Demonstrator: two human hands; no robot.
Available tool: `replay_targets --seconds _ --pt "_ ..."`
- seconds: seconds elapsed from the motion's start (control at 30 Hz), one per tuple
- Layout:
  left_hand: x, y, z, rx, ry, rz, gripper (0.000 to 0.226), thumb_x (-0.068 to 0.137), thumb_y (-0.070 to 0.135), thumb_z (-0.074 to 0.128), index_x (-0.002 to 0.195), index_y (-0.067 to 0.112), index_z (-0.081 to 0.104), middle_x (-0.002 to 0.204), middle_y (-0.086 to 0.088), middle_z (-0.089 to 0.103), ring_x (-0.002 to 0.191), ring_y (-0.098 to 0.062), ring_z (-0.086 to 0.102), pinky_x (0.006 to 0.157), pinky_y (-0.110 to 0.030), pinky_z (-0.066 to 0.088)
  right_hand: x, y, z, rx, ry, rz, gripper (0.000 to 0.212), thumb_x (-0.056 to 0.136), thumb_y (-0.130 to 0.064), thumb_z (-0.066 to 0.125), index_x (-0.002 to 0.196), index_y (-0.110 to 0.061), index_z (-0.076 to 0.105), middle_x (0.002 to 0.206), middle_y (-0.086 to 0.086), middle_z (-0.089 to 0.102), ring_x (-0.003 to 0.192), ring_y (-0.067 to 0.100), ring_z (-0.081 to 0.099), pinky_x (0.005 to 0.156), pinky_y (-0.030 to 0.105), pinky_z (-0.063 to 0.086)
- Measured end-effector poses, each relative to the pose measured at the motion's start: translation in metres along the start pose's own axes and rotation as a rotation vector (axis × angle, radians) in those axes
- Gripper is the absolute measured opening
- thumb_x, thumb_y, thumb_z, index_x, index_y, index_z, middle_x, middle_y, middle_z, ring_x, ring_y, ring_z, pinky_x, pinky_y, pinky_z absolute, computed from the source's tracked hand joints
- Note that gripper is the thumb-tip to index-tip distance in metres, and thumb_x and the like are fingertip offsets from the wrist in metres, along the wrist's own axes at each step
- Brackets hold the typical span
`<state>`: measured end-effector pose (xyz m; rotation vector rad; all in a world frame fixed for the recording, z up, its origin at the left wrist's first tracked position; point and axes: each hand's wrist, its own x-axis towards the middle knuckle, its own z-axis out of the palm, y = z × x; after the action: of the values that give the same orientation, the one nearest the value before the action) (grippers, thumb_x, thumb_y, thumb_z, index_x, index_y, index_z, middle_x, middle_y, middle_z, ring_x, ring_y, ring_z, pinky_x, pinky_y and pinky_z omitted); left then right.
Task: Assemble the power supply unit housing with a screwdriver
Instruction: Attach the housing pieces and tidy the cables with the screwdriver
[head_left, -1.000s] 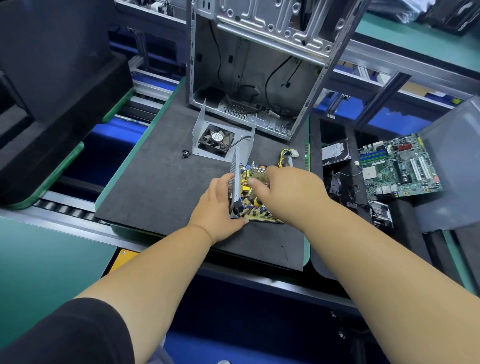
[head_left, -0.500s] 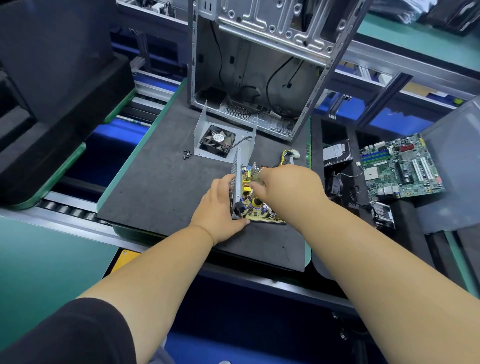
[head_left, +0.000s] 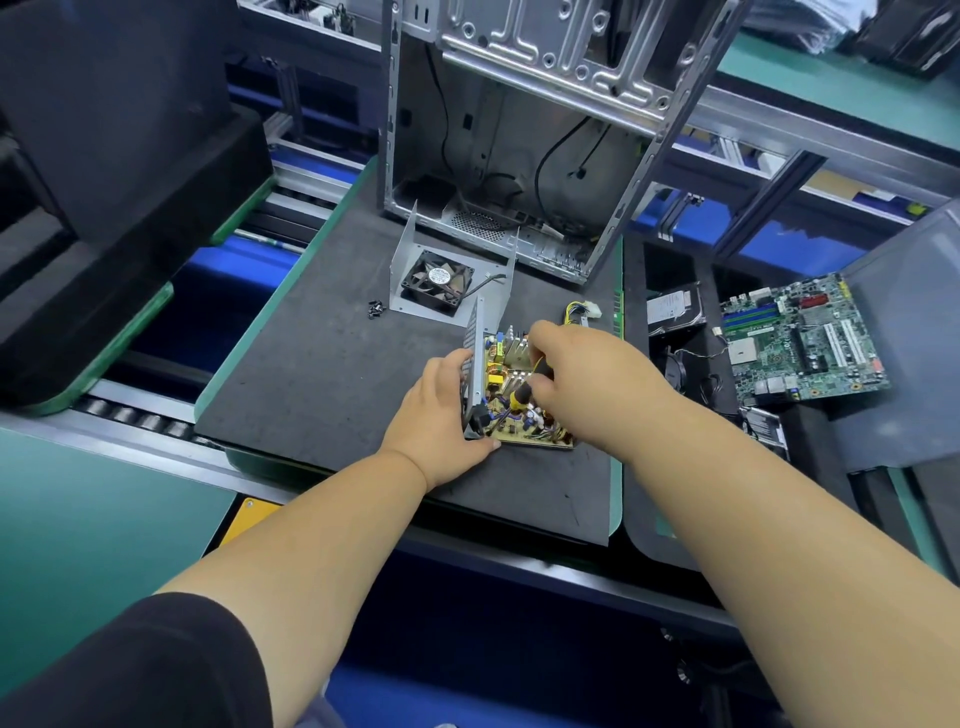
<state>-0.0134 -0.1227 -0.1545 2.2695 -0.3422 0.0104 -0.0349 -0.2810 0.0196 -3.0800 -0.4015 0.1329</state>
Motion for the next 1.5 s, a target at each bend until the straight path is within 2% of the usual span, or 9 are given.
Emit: replay_targets --seconds 0.33,0.5,0.67,1.0,1.1,1.2,1.33,1.43,1.5 --pt "0.0 -0.001 0.0 -0.01 0.0 -0.006 0.107 0.056 0.048 0.082 0.141 0.043 0.016 0.121 0.009 0.036 0.11 -0.021 0.053 0.089 -0.047 0.052 0.006 -0.012 0.016 -0.23 0.055 0.169 0.055 0.102 -0.055 0.027 0.061 -0.02 0.037 0.058 -0.002 0.039 0.051 0.018 0.037 0.047 0.024 0.022" --pt "-0.001 0.0 0.0 -0.007 -0.002 0.005 0.108 0.058 0.047 0.082 0.142 0.04 0.015 0.122 0.007 0.036 0.11 -0.023 0.052 0.088 -0.046 0.051 0.0 -0.014 0.018 -0.045 0.061 0.173 0.03 0.097 -0.044 0.039 0.083 -0.019 0.049 0.07 -0.002 0.045 0.071 0.027 0.048 0.05 0.028 0.023" --pt "-0.001 0.001 -0.001 -0.005 -0.01 -0.004 0.108 0.059 0.046 0.083 0.142 0.04 0.015 0.124 0.007 0.035 0.113 -0.023 0.052 0.09 -0.047 0.051 -0.001 -0.009 0.007 0.056 0.054 0.062 0.015 0.094 -0.027 0.051 0.097 -0.016 0.042 0.093 0.003 0.055 0.076 0.027 0.049 0.058 0.033 0.032" --pt "-0.001 0.001 -0.001 -0.008 -0.007 -0.008 0.109 0.057 0.046 0.083 0.142 0.042 0.013 0.123 0.007 0.035 0.111 -0.022 0.053 0.088 -0.046 0.052 0.008 -0.012 0.014 -0.253 0.058 0.164 0.055 0.1 -0.058 0.031 0.061 -0.02 0.034 0.057 -0.003 0.039 0.048 0.015 0.033 0.047 0.023 0.022" --pt "-0.001 0.001 -0.001 -0.004 -0.005 -0.006 0.109 0.057 0.046 0.083 0.142 0.041 0.014 0.123 0.007 0.036 0.111 -0.022 0.053 0.089 -0.046 0.051 0.006 -0.013 0.018 -0.162 0.033 0.193 0.05 0.1 -0.056 0.031 0.069 -0.019 0.041 0.064 -0.003 0.042 0.059 0.023 0.045 0.05 0.027 0.026" --pt "-0.001 0.001 -0.001 0.0 -0.009 -0.008 0.109 0.059 0.046 0.083 0.142 0.04 0.013 0.124 0.007 0.035 0.112 -0.022 0.052 0.09 -0.046 0.051 0.003 -0.009 0.014 -0.004 0.024 0.144 0.02 0.094 -0.039 0.046 0.093 -0.019 0.044 0.086 -0.001 0.045 0.076 0.026 0.045 0.059 0.033 0.028" --pt "-0.001 0.002 -0.001 0.0 -0.014 -0.013 0.108 0.06 0.047 0.083 0.143 0.041 0.014 0.125 0.007 0.035 0.113 -0.023 0.051 0.091 -0.046 0.051 -0.002 -0.002 0.005 0.103 -0.024 0.025 0.019 0.093 -0.026 0.051 0.109 -0.016 0.049 0.101 0.002 0.051 0.083 0.026 0.05 0.064 0.035 0.038" --pt "-0.001 0.002 -0.001 0.003 -0.009 -0.014 0.108 0.059 0.046 0.083 0.142 0.041 0.014 0.124 0.007 0.035 0.112 -0.023 0.051 0.089 -0.047 0.051 -0.002 -0.001 0.005 0.046 0.022 -0.029 0.017 0.098 -0.031 0.05 0.106 -0.017 0.05 0.095 0.001 0.056 0.082 0.027 0.055 0.066 0.037 0.048" --pt "-0.001 0.002 -0.001 0.004 -0.007 -0.012 0.109 0.059 0.046 0.083 0.142 0.041 0.014 0.123 0.007 0.035 0.112 -0.023 0.051 0.088 -0.047 0.051 0.001 -0.001 0.007 -0.027 0.036 -0.026 0.026 0.099 -0.043 0.05 0.099 -0.017 0.048 0.077 -0.003 0.049 0.076 0.026 0.052 0.058 0.034 0.042"
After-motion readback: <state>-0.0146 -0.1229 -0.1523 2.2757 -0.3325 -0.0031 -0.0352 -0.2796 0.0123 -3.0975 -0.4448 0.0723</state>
